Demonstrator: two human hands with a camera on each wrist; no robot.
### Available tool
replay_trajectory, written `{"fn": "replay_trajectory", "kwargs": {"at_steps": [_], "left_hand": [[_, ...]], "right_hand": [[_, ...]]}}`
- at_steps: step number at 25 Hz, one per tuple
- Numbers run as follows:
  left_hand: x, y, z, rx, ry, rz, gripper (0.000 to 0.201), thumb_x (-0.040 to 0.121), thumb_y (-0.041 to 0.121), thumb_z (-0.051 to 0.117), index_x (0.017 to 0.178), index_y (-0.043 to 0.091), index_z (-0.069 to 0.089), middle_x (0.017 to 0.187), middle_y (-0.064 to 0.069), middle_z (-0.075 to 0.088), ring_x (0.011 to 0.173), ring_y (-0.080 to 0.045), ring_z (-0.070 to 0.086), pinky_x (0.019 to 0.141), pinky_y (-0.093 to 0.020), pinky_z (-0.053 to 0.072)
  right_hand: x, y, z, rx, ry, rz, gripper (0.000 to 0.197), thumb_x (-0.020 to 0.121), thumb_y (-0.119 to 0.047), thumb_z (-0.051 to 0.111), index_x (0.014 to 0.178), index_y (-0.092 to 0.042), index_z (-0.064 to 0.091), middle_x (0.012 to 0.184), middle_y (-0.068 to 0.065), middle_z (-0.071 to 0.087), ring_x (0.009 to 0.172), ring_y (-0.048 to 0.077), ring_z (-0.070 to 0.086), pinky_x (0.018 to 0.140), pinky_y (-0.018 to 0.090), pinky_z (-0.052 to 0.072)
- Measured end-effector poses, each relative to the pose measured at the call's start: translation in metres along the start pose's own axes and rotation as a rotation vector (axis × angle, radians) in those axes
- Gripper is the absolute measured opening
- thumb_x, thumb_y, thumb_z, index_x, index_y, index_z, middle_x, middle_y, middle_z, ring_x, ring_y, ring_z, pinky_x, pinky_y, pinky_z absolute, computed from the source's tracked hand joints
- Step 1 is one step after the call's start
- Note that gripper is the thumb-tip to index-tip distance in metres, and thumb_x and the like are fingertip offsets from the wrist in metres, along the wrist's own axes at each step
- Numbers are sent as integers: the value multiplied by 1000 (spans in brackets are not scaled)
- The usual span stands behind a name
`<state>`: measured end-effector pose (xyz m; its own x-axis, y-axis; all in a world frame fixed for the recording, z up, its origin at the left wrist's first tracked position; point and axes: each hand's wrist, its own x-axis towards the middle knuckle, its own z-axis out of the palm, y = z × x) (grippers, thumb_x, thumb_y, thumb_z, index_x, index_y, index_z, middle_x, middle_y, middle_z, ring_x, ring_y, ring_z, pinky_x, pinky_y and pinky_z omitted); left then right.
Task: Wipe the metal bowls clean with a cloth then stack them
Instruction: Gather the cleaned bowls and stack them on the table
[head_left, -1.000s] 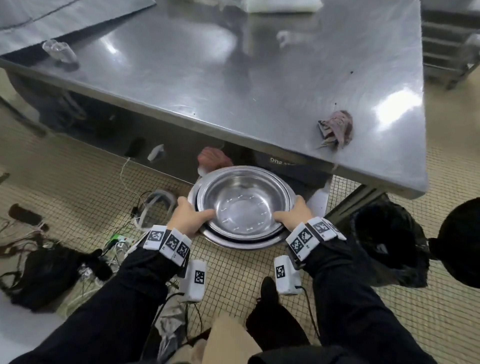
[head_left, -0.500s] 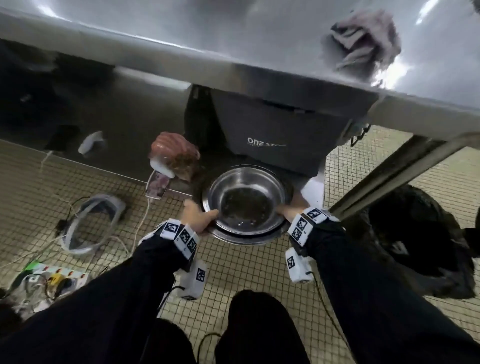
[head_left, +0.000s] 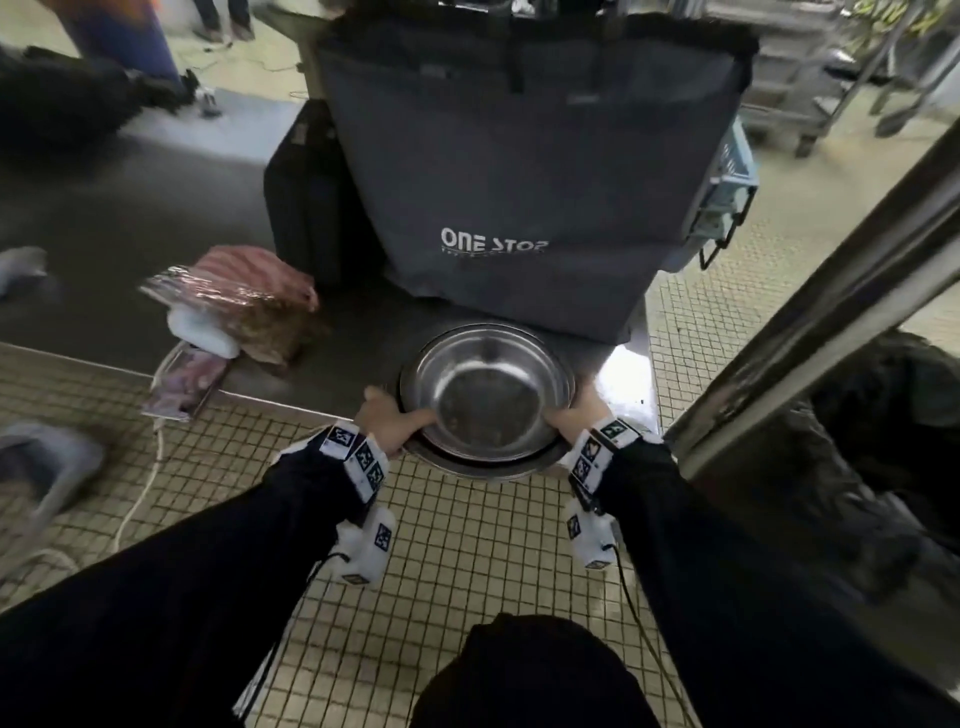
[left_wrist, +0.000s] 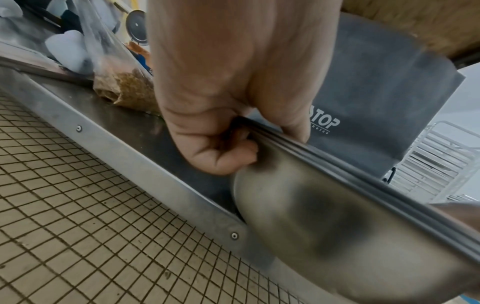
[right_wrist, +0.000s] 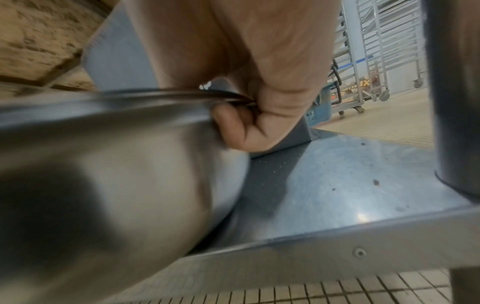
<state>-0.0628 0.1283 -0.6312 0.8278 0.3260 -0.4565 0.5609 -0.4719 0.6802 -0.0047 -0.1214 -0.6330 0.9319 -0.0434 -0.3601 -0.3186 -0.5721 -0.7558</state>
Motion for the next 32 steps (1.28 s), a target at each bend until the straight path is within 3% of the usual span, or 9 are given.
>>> {"fn": "replay_trajectory", "kwargs": {"at_steps": [4, 7, 9, 11, 13, 15, 19, 27, 32], "left_hand": [[10, -2, 11, -39, 0, 50, 94, 79, 52, 70, 137, -3, 20, 134, -20, 50, 116, -34, 55, 91, -36, 48], [1, -6, 8, -70, 69, 160, 97, 84, 63, 52, 150, 6, 10, 153, -20, 26, 135, -36, 37, 107, -43, 35], [-9, -16, 5, 42, 158, 299, 86, 90, 59, 41, 154, 13, 5, 159, -16, 9, 144, -34, 20, 114, -47, 25], [-18, -32, 3, 227, 175, 509, 88, 88, 66, 29, 154, 13, 6, 161, -9, 1, 148, -27, 5, 119, -43, 16], [-17, -46, 6, 396, 93, 650, 101, 80, 80, 11, 153, 13, 1, 162, -3, -10, 147, -17, -11, 119, -36, 3], [-14, -52, 11, 448, 19, 670, 106, 74, 84, 3, 152, 13, -6, 159, -1, -20, 144, -12, -21, 117, -31, -6], [-8, -52, 17, 512, 11, 658, 107, 74, 79, 22, 151, 12, -11, 153, -1, -31, 142, -15, -25, 116, -33, -10], [12, -18, 26, 544, -35, 535, 114, 70, 82, 27, 152, 13, -11, 157, -6, -26, 145, -21, -23, 119, -44, -4], [22, 1, 33, 531, -22, 471, 105, 83, 72, 39, 151, 14, -14, 157, -6, -27, 144, -23, -24, 118, -48, -5]], "right_hand": [[2, 11, 2, 30, 56, -37, 88, 77, -30, 74, 146, -14, 22, 134, 12, 51, 119, 30, 53, 101, 43, 45], [-13, 13, 10, -92, 151, -108, 78, 91, -48, 50, 151, -22, 7, 145, 13, 30, 122, 30, 47, 104, 42, 40], [-33, 20, 22, -192, 212, -227, 71, 95, -52, 34, 149, -31, -6, 154, 7, 5, 138, 28, 26, 115, 40, 21], [-56, 30, 33, -336, 229, -372, 67, 96, -53, 28, 146, -40, -15, 156, -1, -13, 145, 20, -1, 115, 37, 2], [-67, 40, 42, -429, 218, -456, 64, 96, -55, 23, 145, -43, -17, 157, -1, -17, 144, 18, -12, 115, 39, -2], [-70, 47, 50, -492, 215, -456, 63, 93, -60, 12, 146, -41, -16, 157, 0, -19, 144, 18, -17, 116, 40, -4], [-64, 54, 57, -530, 266, -462, 64, 89, -65, -3, 146, -38, -15, 157, -2, -20, 143, 14, -21, 116, 37, -5], [-24, 42, 43, -556, 301, -411, 71, 88, -63, -1, 150, -30, -8, 158, -2, -9, 143, 11, -13, 114, 33, -9], [3, 31, 31, -568, 295, -343, 65, 98, -49, 19, 151, -18, -1, 159, 0, 0, 146, 14, -3, 116, 41, 0]]}}
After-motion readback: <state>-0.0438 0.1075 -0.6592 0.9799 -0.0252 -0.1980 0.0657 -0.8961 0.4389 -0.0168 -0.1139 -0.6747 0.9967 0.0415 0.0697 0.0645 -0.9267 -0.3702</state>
